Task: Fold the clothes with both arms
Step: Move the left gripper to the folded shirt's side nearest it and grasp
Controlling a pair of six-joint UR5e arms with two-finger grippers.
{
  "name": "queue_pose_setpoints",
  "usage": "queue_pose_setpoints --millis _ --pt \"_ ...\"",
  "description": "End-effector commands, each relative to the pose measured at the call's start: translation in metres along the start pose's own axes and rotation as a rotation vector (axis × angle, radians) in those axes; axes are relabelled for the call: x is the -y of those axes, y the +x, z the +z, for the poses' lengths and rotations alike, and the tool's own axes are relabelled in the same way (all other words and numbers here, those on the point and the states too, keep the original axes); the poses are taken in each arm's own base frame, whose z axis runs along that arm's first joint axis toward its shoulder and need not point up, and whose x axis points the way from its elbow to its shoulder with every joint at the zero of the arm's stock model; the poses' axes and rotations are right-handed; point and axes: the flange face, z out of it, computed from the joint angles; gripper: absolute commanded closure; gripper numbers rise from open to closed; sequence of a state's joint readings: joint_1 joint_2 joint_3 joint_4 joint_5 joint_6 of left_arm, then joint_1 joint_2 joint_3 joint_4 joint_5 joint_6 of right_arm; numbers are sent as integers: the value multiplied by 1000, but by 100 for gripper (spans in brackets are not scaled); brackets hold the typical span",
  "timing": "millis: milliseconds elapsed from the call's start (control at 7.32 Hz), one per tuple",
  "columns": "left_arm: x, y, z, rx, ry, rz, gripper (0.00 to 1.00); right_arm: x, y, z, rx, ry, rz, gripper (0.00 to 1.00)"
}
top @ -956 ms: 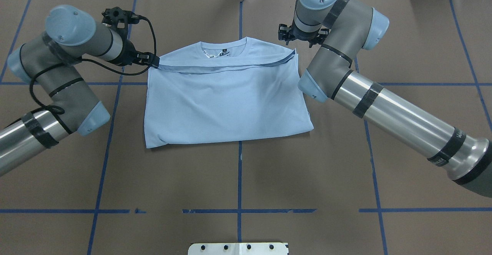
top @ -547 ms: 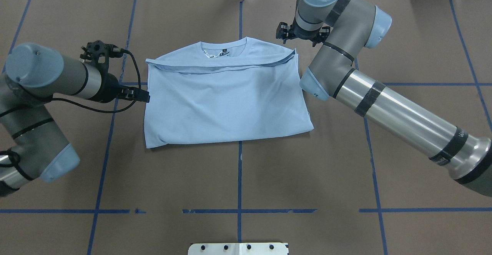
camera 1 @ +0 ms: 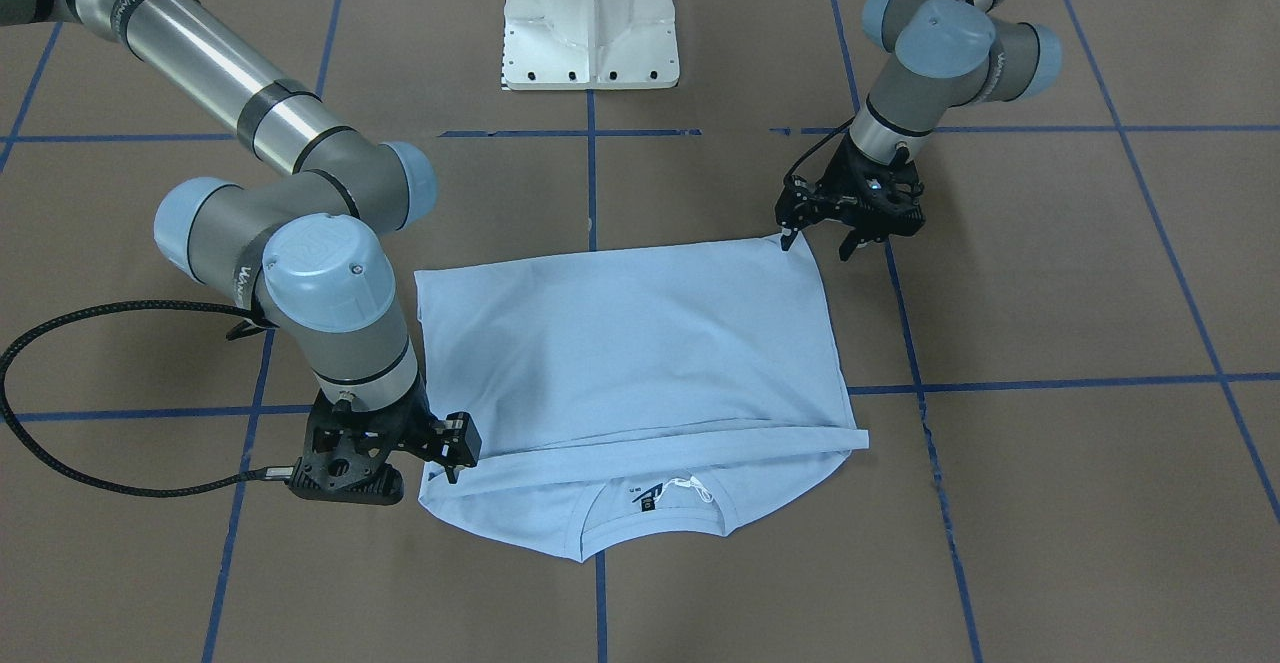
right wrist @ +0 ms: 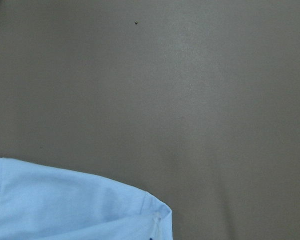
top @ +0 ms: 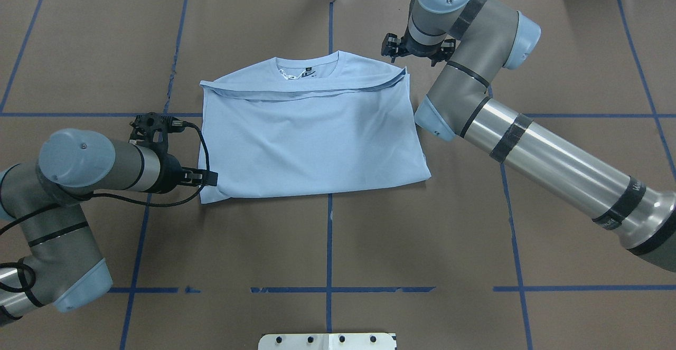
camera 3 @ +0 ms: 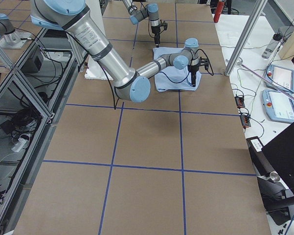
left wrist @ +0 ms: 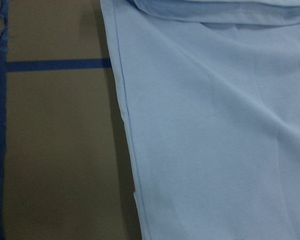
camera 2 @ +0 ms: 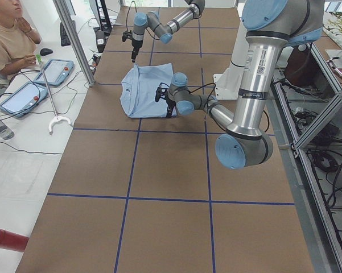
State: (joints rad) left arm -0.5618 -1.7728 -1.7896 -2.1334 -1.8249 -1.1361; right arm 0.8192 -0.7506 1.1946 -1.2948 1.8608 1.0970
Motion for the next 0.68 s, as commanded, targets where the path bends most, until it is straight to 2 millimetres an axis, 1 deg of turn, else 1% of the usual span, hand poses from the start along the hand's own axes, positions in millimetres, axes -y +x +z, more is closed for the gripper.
queue_pose_setpoints --millis 0,137,410,547 --pt "-10 1 8 9 -12 3 42 0 0 0 1 0 1 0" --pt "-11 0 10 12 -14 2 46 0 0 0 1 0 1 0" --pt "-11 1 10 10 -15 1 49 0 -1 -1 2 1 1 0" --pt "-13 2 11 9 -19 3 57 0 0 0 1 0 1 0"
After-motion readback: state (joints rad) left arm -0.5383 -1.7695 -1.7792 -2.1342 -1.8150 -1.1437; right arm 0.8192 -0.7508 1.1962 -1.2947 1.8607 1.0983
